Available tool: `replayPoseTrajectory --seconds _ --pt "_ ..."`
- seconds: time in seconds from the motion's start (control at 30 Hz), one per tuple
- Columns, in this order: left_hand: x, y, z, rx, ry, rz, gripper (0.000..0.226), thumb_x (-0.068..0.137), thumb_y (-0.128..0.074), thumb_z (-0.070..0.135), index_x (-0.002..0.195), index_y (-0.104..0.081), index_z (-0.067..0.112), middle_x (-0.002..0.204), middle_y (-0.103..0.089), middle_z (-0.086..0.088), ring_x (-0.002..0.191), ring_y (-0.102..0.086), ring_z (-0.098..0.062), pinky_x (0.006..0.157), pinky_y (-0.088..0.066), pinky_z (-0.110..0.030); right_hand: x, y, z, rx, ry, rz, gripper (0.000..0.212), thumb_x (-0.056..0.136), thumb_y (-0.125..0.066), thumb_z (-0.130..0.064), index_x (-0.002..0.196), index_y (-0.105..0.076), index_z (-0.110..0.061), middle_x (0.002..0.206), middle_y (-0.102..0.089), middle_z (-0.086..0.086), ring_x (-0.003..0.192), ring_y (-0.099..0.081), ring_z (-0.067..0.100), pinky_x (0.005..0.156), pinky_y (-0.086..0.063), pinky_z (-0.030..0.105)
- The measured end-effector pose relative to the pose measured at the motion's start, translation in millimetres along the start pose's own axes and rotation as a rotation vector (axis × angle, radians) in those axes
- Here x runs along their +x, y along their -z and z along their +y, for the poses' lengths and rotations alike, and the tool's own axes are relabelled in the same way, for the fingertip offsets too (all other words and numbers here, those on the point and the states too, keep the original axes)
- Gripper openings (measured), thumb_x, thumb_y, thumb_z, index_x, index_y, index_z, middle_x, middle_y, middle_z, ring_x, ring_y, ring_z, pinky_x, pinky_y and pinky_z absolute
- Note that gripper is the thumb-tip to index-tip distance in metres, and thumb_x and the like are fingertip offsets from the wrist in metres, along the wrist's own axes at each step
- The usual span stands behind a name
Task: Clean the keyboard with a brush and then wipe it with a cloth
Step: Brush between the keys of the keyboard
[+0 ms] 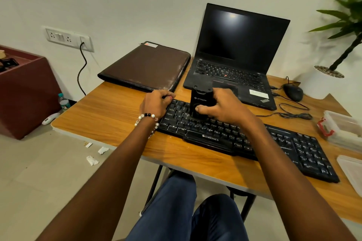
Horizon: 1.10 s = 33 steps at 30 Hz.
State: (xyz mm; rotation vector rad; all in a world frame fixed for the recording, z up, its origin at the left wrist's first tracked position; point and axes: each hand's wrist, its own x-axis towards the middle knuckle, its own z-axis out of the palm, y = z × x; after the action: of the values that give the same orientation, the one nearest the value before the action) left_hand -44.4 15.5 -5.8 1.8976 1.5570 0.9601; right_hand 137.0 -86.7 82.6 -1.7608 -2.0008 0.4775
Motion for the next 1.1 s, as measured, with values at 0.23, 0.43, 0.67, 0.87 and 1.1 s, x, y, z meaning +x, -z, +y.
replayPoseTrajectory --seconds 0.23,0.43,0.67,0.87,1.1 --pt "-1.5 1.5 2.1 -0.009 0.005 0.0 0.018 0.093 -0.06 0.03 0.105 -0.072 0.033 0.103 -0.071 0.006 0.089 -0.063 -0.014 0.073 -0.054 -0.033 18.1 4.7 -18.3 -0.021 0.017 0.059 0.029 0.078 -0.073 -0.032 0.092 -0.06 -0.01 0.081 -0.064 -0.001 0.07 -0.062 0.011 0.057 -0.054 0.021" --pt "-1.2 2.1 0.1 0.03 -0.015 -0.012 0.021 0.094 -0.057 0.023 0.11 -0.07 0.026 0.104 -0.071 -0.003 0.091 -0.063 -0.021 0.074 -0.053 -0.035 25.7 -34.1 -27.0 0.122 -0.006 0.092 0.037 0.081 -0.072 -0.034 0.106 -0.061 -0.01 0.09 -0.067 0.003 0.067 -0.062 0.011 0.053 -0.051 0.025" --pt "-1.3 1.4 0.3 -0.037 0.007 -0.009 0.015 0.092 -0.061 0.032 0.101 -0.072 0.035 0.101 -0.072 0.007 0.088 -0.064 -0.014 0.074 -0.055 -0.035 17.2 -6.8 -17.9 -0.232 -0.048 0.022 0.033 0.075 -0.069 -0.043 0.076 -0.054 -0.015 0.076 -0.06 0.004 0.065 -0.058 0.023 0.049 -0.045 0.035" --pt "-2.5 1.9 0.9 -0.012 0.003 0.002 0.02 0.093 -0.06 0.031 0.11 -0.071 0.03 0.103 -0.071 0.002 0.084 -0.059 -0.013 0.068 -0.049 -0.03 20.9 -28.3 -31.6 0.102 -0.147 0.253 0.047 0.073 -0.072 -0.05 0.087 -0.064 -0.006 0.081 -0.068 0.008 0.07 -0.067 0.023 0.058 -0.056 0.045" --pt "-0.9 0.8 -0.1 -0.027 0.011 -0.004 0.017 0.092 -0.061 0.031 0.105 -0.072 0.032 0.099 -0.072 0.004 0.082 -0.061 -0.013 0.07 -0.051 -0.031 10.1 -53.2 -39.7 0.064 -0.179 0.366 0.041 0.081 -0.07 -0.037 0.056 -0.046 -0.017 0.052 -0.048 -0.005 0.045 -0.044 0.008 0.037 -0.027 0.014"
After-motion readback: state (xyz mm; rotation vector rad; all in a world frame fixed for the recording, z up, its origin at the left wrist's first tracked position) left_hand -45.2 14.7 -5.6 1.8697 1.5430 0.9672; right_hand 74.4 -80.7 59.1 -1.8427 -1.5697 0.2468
